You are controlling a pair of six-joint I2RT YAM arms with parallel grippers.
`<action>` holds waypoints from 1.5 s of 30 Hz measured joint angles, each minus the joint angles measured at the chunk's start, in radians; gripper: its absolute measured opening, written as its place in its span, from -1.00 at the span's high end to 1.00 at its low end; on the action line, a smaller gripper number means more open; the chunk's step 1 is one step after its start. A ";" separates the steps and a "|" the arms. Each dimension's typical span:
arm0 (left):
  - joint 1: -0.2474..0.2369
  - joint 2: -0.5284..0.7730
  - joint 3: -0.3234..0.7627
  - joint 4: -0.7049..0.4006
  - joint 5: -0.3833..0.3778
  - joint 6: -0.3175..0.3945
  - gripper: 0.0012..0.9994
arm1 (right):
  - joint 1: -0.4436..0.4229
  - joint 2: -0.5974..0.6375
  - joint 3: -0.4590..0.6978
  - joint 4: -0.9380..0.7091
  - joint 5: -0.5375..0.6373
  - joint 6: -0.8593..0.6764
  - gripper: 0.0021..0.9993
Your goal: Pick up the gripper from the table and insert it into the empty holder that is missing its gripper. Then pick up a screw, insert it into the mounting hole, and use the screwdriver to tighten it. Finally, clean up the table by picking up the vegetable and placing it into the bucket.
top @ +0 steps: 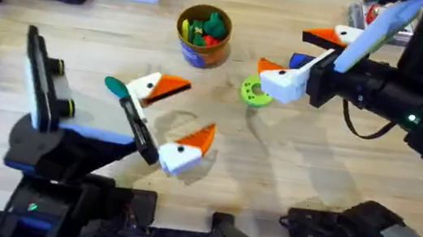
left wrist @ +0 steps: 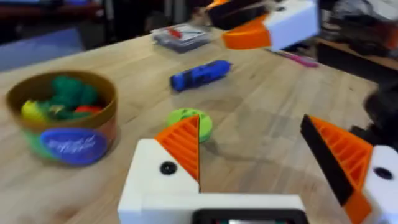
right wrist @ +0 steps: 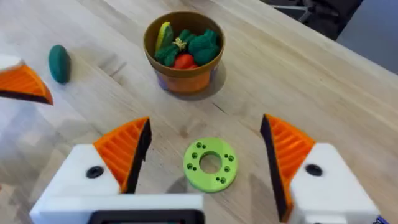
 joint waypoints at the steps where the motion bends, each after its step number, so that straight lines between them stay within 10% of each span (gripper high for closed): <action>1: 0.000 0.000 0.030 -0.056 -0.041 -0.006 -0.97 | 0.000 0.000 0.000 0.001 0.000 0.002 -0.99; 11: 0.000 0.254 0.483 -0.569 -0.570 -0.015 -0.97 | 0.000 0.000 0.000 0.045 0.000 0.009 -0.99; 18: 0.010 0.620 0.660 -0.704 -0.833 -0.015 -0.97 | 0.000 0.026 0.000 0.048 0.000 0.010 -0.99; 32: 0.328 0.959 0.776 -0.765 -0.891 -0.173 -0.97 | 0.000 0.033 0.000 0.048 0.000 0.013 -0.99; 45: 0.348 1.210 0.776 -0.730 -0.887 -0.461 -0.97 | 0.000 0.033 0.000 0.048 0.001 0.011 -0.99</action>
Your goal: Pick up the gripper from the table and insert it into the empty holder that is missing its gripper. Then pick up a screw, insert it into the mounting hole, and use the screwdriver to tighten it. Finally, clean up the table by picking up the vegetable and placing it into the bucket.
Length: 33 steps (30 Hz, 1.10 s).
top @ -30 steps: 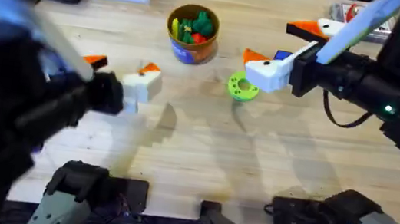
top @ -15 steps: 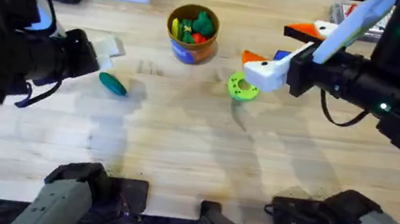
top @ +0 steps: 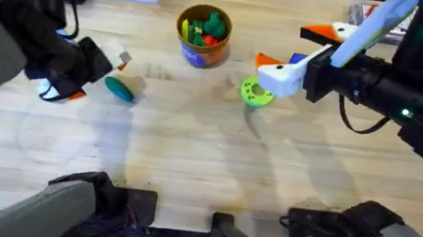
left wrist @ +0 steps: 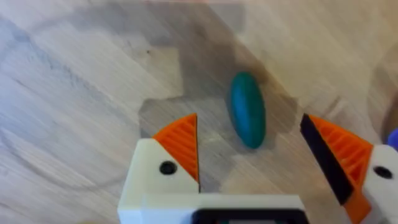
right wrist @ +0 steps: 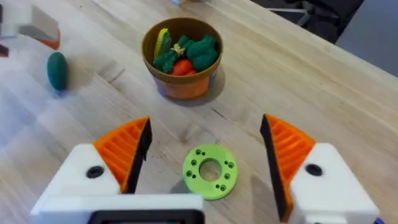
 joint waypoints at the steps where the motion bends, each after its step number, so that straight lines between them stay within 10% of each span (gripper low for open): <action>1: 0.000 0.032 0.000 0.001 0.001 -0.027 -0.97 | 0.000 0.000 0.000 0.000 0.000 -0.003 -0.99; 15: 0.000 0.249 0.000 0.104 0.031 -0.130 -0.88 | 0.000 0.000 0.000 0.000 0.000 -0.040 -0.99; 19: 0.003 0.261 0.003 0.104 0.032 -0.138 -0.47 | 0.000 0.000 0.000 0.000 0.000 -0.077 -0.99; 24: 0.003 0.268 0.010 0.105 0.054 -0.139 0.88 | 0.000 0.000 0.000 0.000 0.000 -0.114 -0.99; 33: -0.026 0.277 0.218 0.029 0.214 -0.041 0.96 | 0.000 0.031 0.000 0.073 0.000 -0.139 -0.99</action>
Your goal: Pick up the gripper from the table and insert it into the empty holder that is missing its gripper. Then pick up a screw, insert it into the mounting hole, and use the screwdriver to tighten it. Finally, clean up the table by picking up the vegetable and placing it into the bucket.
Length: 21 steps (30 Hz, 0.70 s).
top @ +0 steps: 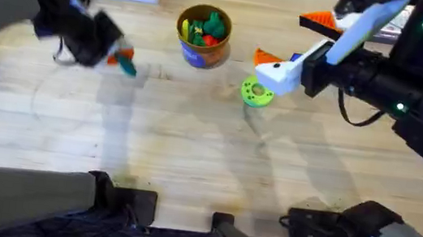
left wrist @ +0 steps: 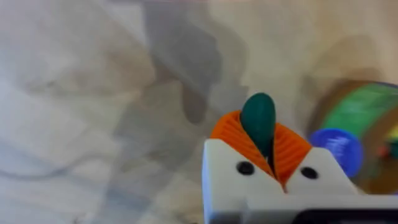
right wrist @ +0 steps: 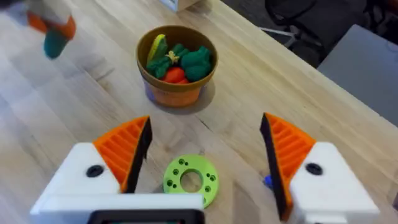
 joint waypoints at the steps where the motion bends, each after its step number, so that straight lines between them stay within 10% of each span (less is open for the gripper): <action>1: -0.017 0.000 0.041 -0.003 0.005 0.007 0.96 | 0.000 0.007 0.000 0.008 0.000 0.000 -0.99; 15: -0.424 0.017 0.205 0.301 -0.026 0.028 0.93 | 0.000 0.016 0.000 0.042 0.000 0.000 -0.99; 21: -0.483 0.106 0.205 0.308 -0.074 0.030 0.89 | 0.000 0.016 0.000 0.041 0.000 0.000 -0.99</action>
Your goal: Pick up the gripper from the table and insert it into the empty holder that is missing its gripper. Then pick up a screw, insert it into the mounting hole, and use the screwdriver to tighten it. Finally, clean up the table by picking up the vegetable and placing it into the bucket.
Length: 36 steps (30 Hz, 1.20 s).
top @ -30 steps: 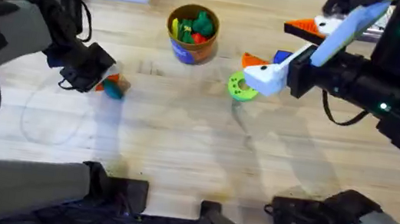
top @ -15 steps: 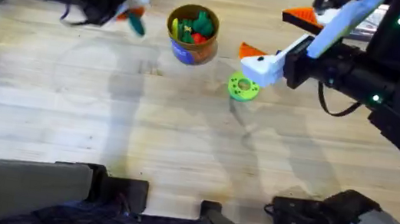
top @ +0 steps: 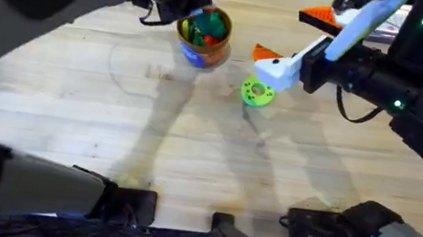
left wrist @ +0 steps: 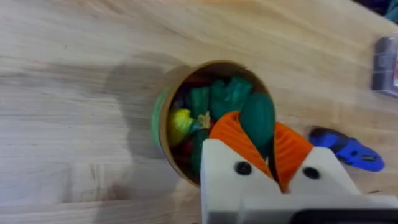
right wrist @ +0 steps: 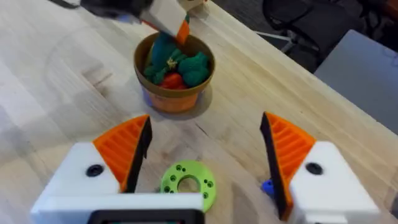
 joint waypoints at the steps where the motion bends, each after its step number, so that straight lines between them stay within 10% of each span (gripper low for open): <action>1: -0.003 0.018 0.000 0.000 -0.006 0.000 0.89 | 0.000 0.000 0.000 0.000 0.000 0.000 -0.99; 4: -0.004 0.053 0.000 -0.001 -0.014 0.001 0.79 | 0.000 0.000 0.000 0.000 0.000 0.000 -0.99; 6: -0.004 0.060 0.000 -0.001 -0.016 0.000 0.44 | 0.000 0.000 0.000 0.000 0.000 0.000 -0.99; 7: -0.004 0.060 0.000 0.002 -0.021 0.004 -0.10 | 0.000 0.000 0.000 0.000 0.000 0.000 -0.99; 15: -0.004 -0.028 0.037 -0.060 -0.022 0.111 -0.90 | -0.002 0.000 0.001 -0.029 0.000 0.003 -0.99; 29: -0.004 -0.473 0.089 -0.572 -0.037 0.566 -0.98 | -0.102 -0.003 0.352 -0.639 -0.001 0.111 -0.99; 36: -0.004 -0.535 0.089 -0.651 -0.044 0.656 -0.98 | -0.102 -0.007 0.360 -0.755 -0.001 0.118 -0.99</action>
